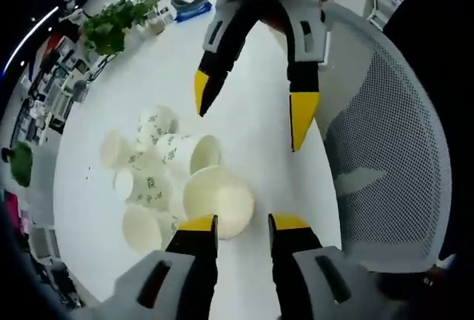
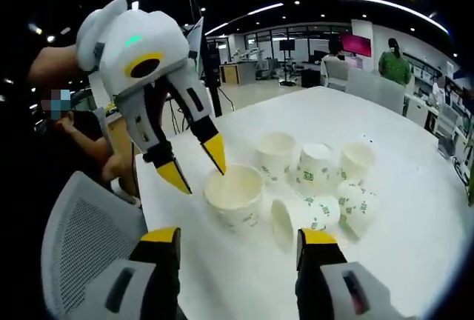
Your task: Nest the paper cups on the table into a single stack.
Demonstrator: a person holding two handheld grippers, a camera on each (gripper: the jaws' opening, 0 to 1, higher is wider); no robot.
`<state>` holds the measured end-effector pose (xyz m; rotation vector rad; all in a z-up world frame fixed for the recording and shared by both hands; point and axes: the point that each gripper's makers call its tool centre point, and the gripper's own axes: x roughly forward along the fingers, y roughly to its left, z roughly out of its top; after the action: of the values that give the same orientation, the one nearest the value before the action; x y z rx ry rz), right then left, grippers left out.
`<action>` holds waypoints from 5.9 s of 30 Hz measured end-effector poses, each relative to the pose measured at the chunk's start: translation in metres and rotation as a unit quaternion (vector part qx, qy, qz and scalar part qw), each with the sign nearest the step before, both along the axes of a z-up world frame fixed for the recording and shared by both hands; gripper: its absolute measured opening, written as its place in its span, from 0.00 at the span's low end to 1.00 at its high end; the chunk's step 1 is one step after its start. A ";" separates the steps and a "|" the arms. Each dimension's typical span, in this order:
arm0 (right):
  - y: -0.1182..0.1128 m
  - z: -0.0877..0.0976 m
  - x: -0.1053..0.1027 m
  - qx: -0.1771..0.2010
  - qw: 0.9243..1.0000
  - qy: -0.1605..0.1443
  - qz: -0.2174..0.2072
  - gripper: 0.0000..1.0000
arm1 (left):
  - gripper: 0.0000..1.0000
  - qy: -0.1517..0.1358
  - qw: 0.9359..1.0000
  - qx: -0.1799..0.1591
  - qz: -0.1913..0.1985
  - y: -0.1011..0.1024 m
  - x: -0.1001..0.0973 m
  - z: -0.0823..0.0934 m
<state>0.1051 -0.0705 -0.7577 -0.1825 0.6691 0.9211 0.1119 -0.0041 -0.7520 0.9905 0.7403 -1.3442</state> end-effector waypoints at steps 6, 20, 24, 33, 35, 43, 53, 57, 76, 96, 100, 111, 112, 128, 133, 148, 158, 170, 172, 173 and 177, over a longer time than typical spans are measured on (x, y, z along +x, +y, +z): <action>0.001 0.002 0.004 0.005 1.000 0.001 -0.002 0.63 | 0.32 0.013 0.994 -0.068 0.080 0.006 0.006 0.010; 0.010 0.006 0.007 0.011 1.000 0.006 0.005 0.61 | 0.46 0.053 0.938 -0.211 0.271 0.033 0.015 0.019; 0.011 0.006 0.012 0.014 1.000 0.006 0.007 0.61 | 0.48 0.058 0.921 -0.232 0.308 0.045 0.014 0.016; 0.011 0.012 0.015 -0.003 1.000 -0.004 0.026 0.60 | 0.51 0.065 0.891 -0.271 0.358 0.049 0.000 0.011; 0.011 0.013 0.016 -0.005 1.000 -0.003 0.028 0.60 | 0.52 0.064 0.883 -0.281 0.371 0.051 -0.002 0.012; 0.015 0.018 0.024 0.000 1.000 -0.005 0.023 0.59 | 0.58 0.049 0.858 -0.304 0.410 0.060 0.002 0.010; 0.020 0.031 0.058 -0.013 0.999 -0.024 0.030 0.54 | 0.59 0.046 0.844 -0.316 0.432 0.065 -0.003 0.008; 0.025 0.034 0.068 -0.024 0.999 -0.032 0.035 0.54 | 0.60 0.045 0.841 -0.317 0.437 0.065 -0.007 0.008; 0.026 0.013 0.139 -0.117 0.990 -0.053 0.063 0.52 | 0.62 0.046 0.820 -0.340 0.458 0.057 -0.011 0.010; 0.048 -0.031 0.169 -0.186 0.973 -0.052 0.126 0.45 | 0.57 0.063 0.813 -0.341 0.469 0.063 -0.018 0.002; 0.049 -0.036 0.170 -0.195 0.971 -0.051 0.129 0.38 | 0.56 0.066 0.813 -0.338 0.470 0.064 -0.020 -0.002; 0.038 -0.030 0.168 -0.193 0.973 -0.054 0.118 0.35 | 0.56 0.064 0.810 -0.338 0.474 0.065 -0.018 0.000; 0.036 -0.026 0.168 -0.191 0.973 -0.057 0.115 0.35 | 0.56 0.065 0.810 -0.339 0.474 0.064 -0.018 0.000; 0.021 0.021 0.148 -0.162 0.980 -0.079 0.082 0.35 | 0.55 0.065 0.807 -0.361 0.464 0.056 -0.005 0.011; 0.015 0.028 0.141 -0.157 0.980 -0.088 0.079 0.35 | 0.55 0.067 0.802 -0.372 0.462 0.053 0.001 0.017; -0.008 0.063 0.122 -0.135 0.985 -0.093 0.057 0.35 | 0.53 0.082 0.791 -0.410 0.447 0.036 0.024 0.043; -0.008 0.086 0.109 -0.097 0.990 -0.098 0.044 0.35 | 0.53 0.097 0.786 -0.429 0.435 0.023 0.033 0.054; 0.029 0.114 0.084 -0.022 0.992 -0.102 0.065 0.35 | 0.50 0.123 0.780 -0.438 0.430 0.018 0.023 0.050; 0.038 0.116 0.081 0.003 0.993 -0.095 0.070 0.35 | 0.50 0.121 0.781 -0.440 0.426 0.017 0.023 0.049; 0.041 0.118 0.079 0.013 0.993 -0.091 0.072 0.35 | 0.50 0.121 0.782 -0.440 0.425 0.017 0.022 0.049; 0.056 0.126 0.071 0.042 0.991 -0.084 0.093 0.35 | 0.49 0.115 0.784 -0.441 0.421 0.019 0.024 0.049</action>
<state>0.1760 -0.0143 -0.6322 -0.2479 0.4619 1.0971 0.1355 0.0148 -0.7028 -0.2817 0.5132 -0.8153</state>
